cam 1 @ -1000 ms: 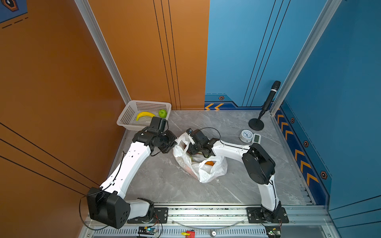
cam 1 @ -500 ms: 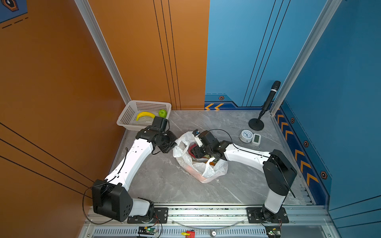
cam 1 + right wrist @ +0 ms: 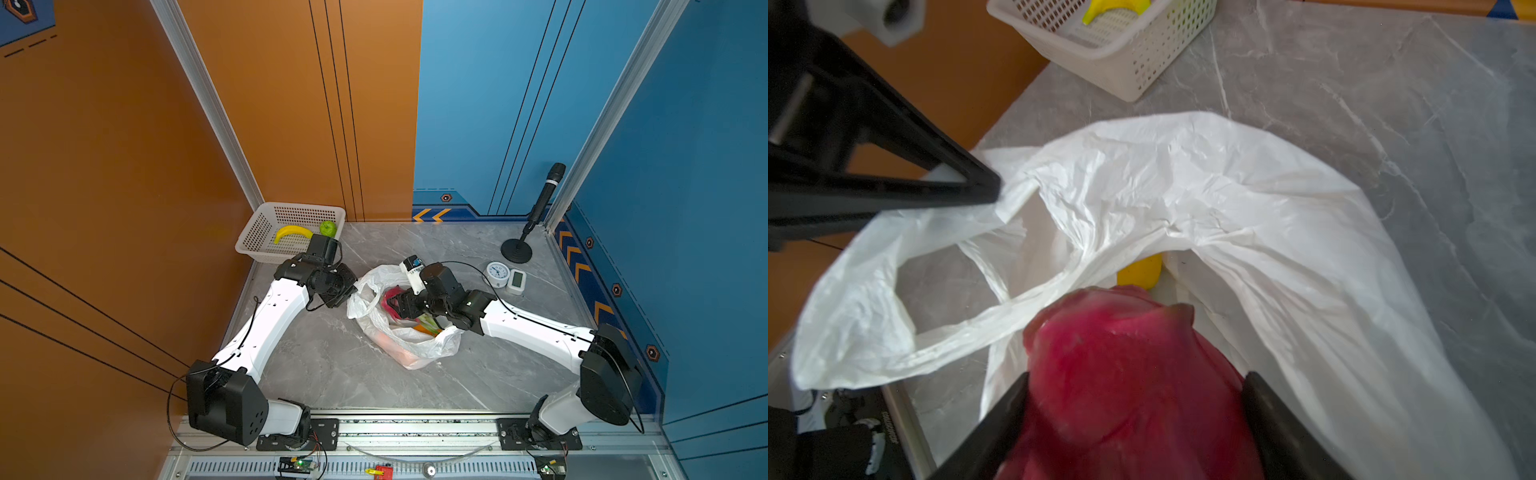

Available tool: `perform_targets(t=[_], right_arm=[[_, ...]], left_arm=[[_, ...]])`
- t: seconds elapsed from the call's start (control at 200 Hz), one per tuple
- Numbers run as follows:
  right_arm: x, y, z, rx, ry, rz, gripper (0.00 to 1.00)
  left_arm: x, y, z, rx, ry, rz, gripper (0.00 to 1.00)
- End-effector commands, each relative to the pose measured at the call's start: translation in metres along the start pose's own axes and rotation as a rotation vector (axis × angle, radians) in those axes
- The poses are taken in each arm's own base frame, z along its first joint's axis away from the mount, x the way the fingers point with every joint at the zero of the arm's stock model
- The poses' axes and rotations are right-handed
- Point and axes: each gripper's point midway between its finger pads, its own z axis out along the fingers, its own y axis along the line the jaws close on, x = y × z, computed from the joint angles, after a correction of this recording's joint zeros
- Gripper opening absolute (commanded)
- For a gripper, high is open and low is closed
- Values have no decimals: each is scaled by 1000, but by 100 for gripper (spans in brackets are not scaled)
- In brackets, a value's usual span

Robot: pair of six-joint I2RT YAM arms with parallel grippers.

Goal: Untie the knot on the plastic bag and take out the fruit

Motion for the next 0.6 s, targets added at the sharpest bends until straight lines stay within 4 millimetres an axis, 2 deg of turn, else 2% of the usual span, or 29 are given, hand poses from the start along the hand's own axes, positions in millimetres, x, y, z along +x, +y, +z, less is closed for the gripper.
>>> perform_targets(t=[0.0,0.09,0.275,0.431,0.491,0.511,0.591], right_arm=[[-31,13,-16,-80,-119,134,47],[-47,15,-24,-108,-179,197,47],[-83,5,-36,-133,-287,355,48],[-114,-5,-42,-172,-344,512,48],[-122,-2,-43,-195,-350,575,48],[-129,-16,-45,-177,-368,611,48],[-139,-21,-46,-202,-373,708,48]], left_arm=[[-8,-11,-7,33,-36,47,16],[-10,-14,-11,57,-52,60,21],[-13,-30,-25,145,-99,106,42],[-21,-55,-49,284,-195,188,66],[-22,-68,-63,363,-235,231,70],[-23,-73,-68,392,-250,246,71],[-23,-88,-86,486,-308,315,75]])
